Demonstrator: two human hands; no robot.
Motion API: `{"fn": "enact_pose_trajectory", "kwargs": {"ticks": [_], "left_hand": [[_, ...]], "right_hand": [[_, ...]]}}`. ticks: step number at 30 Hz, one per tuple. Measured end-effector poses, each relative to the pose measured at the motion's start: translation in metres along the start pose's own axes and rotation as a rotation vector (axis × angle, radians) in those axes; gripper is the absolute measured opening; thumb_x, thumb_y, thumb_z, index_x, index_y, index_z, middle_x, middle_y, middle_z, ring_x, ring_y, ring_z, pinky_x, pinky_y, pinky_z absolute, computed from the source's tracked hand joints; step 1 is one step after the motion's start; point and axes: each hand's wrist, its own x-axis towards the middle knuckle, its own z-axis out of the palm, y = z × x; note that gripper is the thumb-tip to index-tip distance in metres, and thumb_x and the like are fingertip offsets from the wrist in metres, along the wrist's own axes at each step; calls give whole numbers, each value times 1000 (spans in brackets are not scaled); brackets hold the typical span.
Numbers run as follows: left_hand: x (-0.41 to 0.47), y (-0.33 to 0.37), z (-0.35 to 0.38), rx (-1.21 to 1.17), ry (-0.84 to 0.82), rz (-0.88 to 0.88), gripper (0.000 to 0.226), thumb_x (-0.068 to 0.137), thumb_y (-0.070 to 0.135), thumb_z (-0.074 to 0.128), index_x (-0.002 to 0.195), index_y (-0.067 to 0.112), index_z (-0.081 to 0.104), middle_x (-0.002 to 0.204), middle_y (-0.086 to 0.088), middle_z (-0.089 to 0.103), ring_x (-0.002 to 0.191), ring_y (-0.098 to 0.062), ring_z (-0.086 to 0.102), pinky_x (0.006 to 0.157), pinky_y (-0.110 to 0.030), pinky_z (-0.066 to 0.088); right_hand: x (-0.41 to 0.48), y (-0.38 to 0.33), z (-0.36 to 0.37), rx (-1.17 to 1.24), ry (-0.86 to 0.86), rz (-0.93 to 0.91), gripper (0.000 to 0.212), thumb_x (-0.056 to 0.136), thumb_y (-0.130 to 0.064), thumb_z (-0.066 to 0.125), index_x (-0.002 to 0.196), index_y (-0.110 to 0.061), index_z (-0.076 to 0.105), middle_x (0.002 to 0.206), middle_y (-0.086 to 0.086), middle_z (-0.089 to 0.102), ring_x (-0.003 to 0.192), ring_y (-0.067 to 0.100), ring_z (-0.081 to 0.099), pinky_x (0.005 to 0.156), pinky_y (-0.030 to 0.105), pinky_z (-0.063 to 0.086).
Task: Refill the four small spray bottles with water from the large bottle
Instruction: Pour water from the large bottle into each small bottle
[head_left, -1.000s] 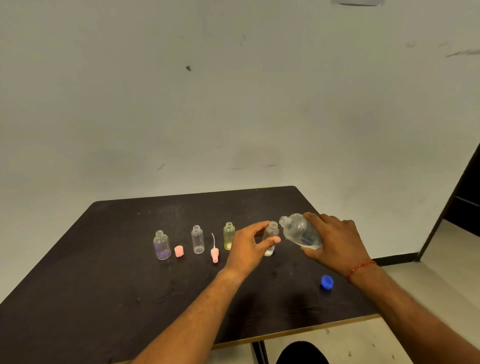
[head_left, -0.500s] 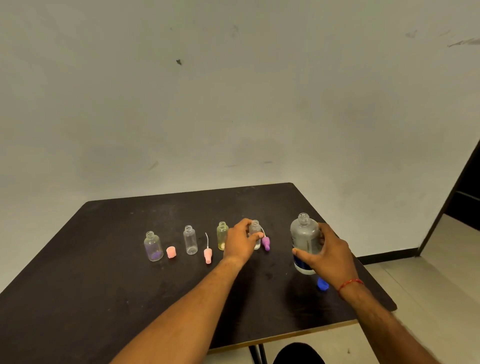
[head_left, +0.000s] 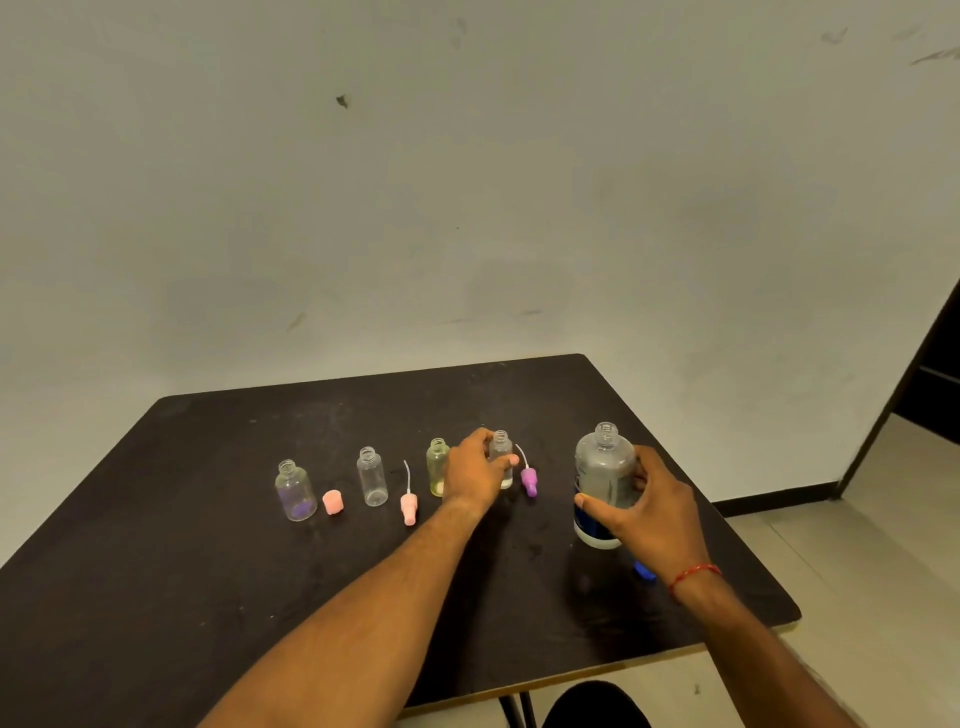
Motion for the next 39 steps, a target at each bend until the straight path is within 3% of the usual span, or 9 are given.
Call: {"fn": "enact_pose_trajectory", "kwargs": {"ticks": [12, 15, 19, 21, 24, 28, 31, 35, 39], "left_hand": [[-17, -2, -4, -48, -22, 3, 75, 86, 29, 80, 150, 15, 44, 146, -8, 56, 133, -24, 54, 112, -38, 46], [-40, 3, -12, -52, 90, 62, 65, 89, 33, 76, 146, 14, 50, 141, -5, 60, 131, -19, 56, 108, -33, 47], [-70, 0, -24, -127, 316, 186, 29, 91, 31, 74, 116, 16, 72, 109, 3, 74, 99, -7, 70, 89, -36, 59], [-75, -6, -30, -179, 406, 217, 13, 91, 26, 74, 101, 17, 73, 95, 6, 73, 87, -6, 69, 81, -38, 59], [-70, -12, -41, -170, 495, 193, 20, 91, 22, 74, 109, 18, 67, 102, 7, 66, 97, -13, 64, 87, -39, 56], [-51, -17, -49, -76, 393, 54, 55, 90, 22, 75, 139, 9, 52, 136, -5, 57, 128, -21, 51, 108, -29, 41], [-37, -21, -48, 15, 307, -17, 65, 89, 21, 76, 145, 6, 46, 145, -10, 53, 137, -25, 46, 113, -30, 35], [-28, -25, -46, 52, 237, -79, 41, 87, 17, 75, 125, 11, 62, 122, -8, 67, 118, -26, 62, 103, -37, 49], [-28, -28, -49, 38, 238, -93, 31, 89, 19, 74, 118, 13, 64, 110, -6, 72, 104, -23, 68, 94, -36, 54]], "right_hand": [[-3, -4, 2, -19, -5, 1, 78, 61, -46, 87, 126, -28, 47, 126, -1, 61, 112, 21, 60, 96, 43, 53], [-4, -7, 0, -27, 0, -19, 78, 61, -45, 87, 126, -27, 47, 125, 0, 62, 111, 22, 60, 95, 44, 54], [-8, -14, -4, -27, 3, -43, 78, 61, -41, 88, 126, -27, 47, 123, 1, 62, 106, 18, 59, 93, 37, 54], [-10, -17, -4, -31, 0, -53, 78, 61, -42, 88, 126, -27, 47, 124, 1, 62, 107, 18, 59, 93, 37, 53], [-11, -20, -2, -29, -6, -72, 78, 61, -43, 88, 126, -27, 48, 123, 0, 62, 107, 18, 60, 93, 37, 54], [-10, -25, 6, -19, -10, -94, 77, 60, -42, 89, 124, -29, 48, 121, -2, 63, 104, 16, 60, 91, 33, 55], [-8, -29, 9, -6, -12, -104, 76, 59, -45, 89, 122, -30, 49, 118, -4, 63, 103, 16, 61, 89, 30, 55], [-8, -34, 13, -8, -16, -114, 77, 60, -48, 87, 124, -28, 49, 120, -4, 63, 103, 15, 60, 90, 31, 55], [-9, -36, 15, -13, -23, -122, 77, 61, -45, 88, 125, -27, 49, 121, -3, 63, 104, 15, 60, 91, 33, 55]]}}
